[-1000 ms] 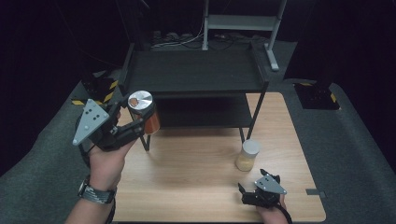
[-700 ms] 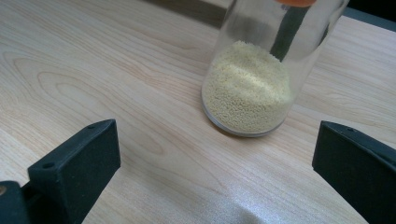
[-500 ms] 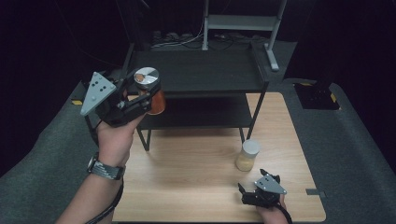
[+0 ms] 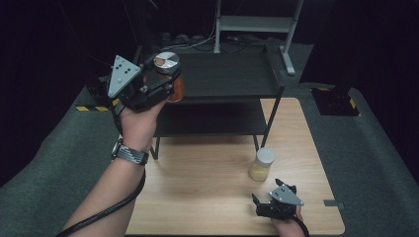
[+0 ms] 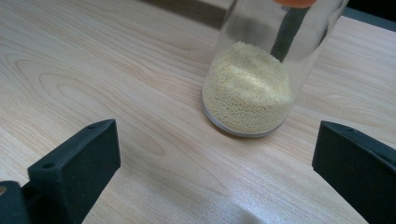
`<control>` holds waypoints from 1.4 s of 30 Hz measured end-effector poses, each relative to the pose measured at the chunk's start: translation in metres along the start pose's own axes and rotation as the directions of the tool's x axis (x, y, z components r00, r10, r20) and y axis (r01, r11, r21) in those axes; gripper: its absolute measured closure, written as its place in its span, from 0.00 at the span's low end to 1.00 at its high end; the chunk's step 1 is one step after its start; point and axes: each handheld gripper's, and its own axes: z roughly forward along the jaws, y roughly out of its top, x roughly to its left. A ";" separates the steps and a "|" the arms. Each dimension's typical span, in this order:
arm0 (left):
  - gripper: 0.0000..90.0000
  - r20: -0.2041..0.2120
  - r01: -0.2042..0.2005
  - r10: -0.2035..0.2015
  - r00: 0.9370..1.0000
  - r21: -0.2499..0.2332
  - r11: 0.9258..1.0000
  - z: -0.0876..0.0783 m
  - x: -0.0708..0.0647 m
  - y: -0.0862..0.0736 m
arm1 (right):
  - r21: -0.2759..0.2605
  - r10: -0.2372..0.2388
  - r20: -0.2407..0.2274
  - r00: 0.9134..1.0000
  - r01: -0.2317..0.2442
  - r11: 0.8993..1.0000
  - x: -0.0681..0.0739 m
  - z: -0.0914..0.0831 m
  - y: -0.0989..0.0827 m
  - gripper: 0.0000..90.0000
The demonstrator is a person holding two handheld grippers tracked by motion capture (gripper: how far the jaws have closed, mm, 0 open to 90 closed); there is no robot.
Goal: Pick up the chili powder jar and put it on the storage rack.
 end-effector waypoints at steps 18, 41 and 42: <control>0.38 -0.029 0.008 -0.008 1.000 0.008 1.000 0.041 0.000 -0.005 | -0.004 0.009 -0.005 1.000 -0.009 1.000 -0.001 -0.001 -0.001 0.00; 0.38 -0.048 0.023 -0.021 0.999 0.051 0.998 0.056 0.001 -0.010 | -0.006 0.004 -0.007 1.000 -0.004 1.000 -0.002 -0.001 -0.001 0.00; 0.38 -0.047 0.022 -0.019 0.999 0.051 0.998 0.056 0.001 -0.010 | -0.006 0.004 -0.007 1.000 -0.004 1.000 -0.002 -0.001 -0.001 0.00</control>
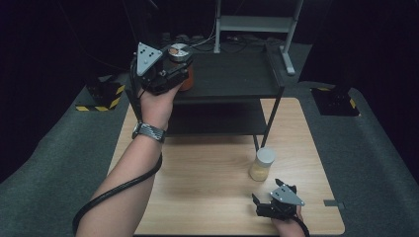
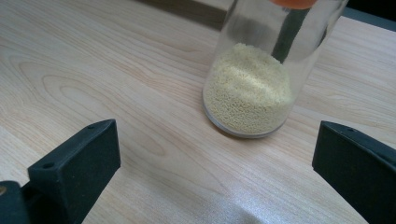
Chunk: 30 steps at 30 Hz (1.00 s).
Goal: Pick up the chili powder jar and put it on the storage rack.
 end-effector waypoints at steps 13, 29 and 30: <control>0.37 -0.001 -0.002 0.002 1.000 0.009 1.000 -0.002 -0.001 0.002 | 0.002 -0.005 0.001 1.000 0.005 1.000 0.001 0.000 0.000 0.00; 0.01 -0.011 0.007 -0.007 1.000 0.022 1.000 -0.013 -0.010 0.014 | 0.003 -0.009 0.003 1.000 0.009 1.000 0.002 0.000 0.001 0.00; 0.00 -0.004 0.005 -0.004 1.000 0.021 1.000 -0.015 -0.010 0.014 | 0.003 -0.009 0.003 1.000 0.009 1.000 0.002 0.000 0.001 0.00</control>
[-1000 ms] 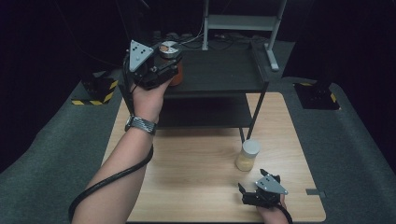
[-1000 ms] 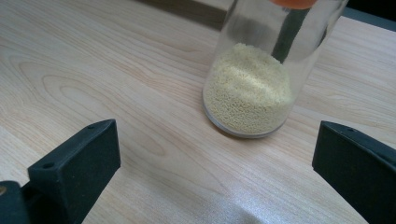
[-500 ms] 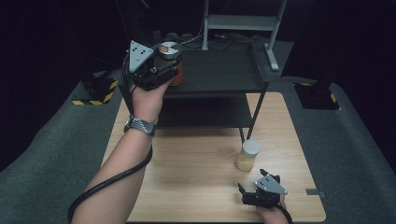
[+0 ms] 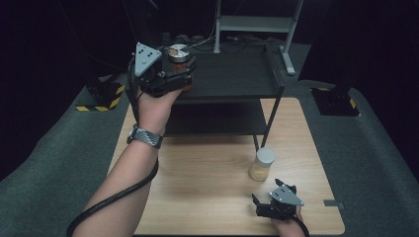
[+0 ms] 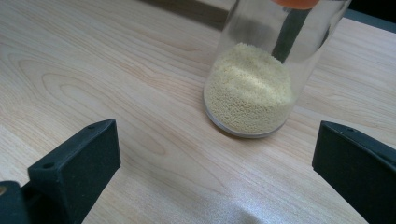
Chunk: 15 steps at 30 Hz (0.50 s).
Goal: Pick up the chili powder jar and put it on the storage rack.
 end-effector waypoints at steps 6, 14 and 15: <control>0.00 -0.008 0.003 -0.003 1.000 0.012 1.000 -0.009 -0.001 0.002 | 0.000 0.000 0.002 1.000 0.000 1.000 0.000 0.000 0.000 0.00; 0.00 -0.016 0.004 -0.004 1.000 0.017 1.000 -0.021 0.002 -0.004 | 0.001 0.002 0.003 1.000 -0.002 1.000 0.000 0.000 0.000 0.00; 0.00 -0.013 0.006 -0.005 1.000 0.016 1.000 -0.022 0.003 -0.005 | 0.001 0.001 0.003 1.000 -0.001 1.000 0.001 0.000 0.000 0.00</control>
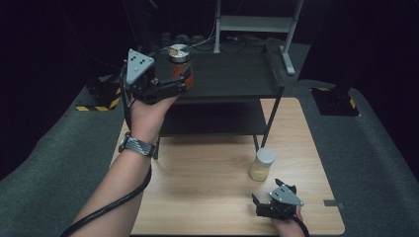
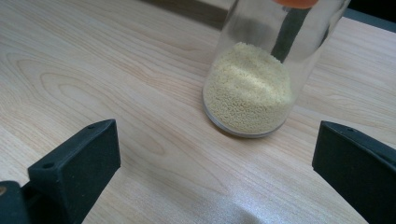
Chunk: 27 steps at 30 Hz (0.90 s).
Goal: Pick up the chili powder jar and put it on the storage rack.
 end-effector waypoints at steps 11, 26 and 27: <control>0.00 0.015 -0.008 0.008 1.000 -0.005 1.000 -0.022 0.002 -0.014 | 0.000 -0.001 0.001 1.000 0.001 1.000 0.000 0.000 0.000 0.00; 0.00 0.038 -0.043 0.042 0.998 0.025 0.999 -0.050 -0.006 -0.032 | 0.002 -0.003 0.002 1.000 0.003 1.000 0.001 0.000 0.000 0.00; 0.00 0.043 -0.046 0.045 0.998 0.027 0.999 -0.053 -0.007 -0.035 | 0.002 -0.004 0.002 1.000 0.004 1.000 0.001 0.000 0.000 0.00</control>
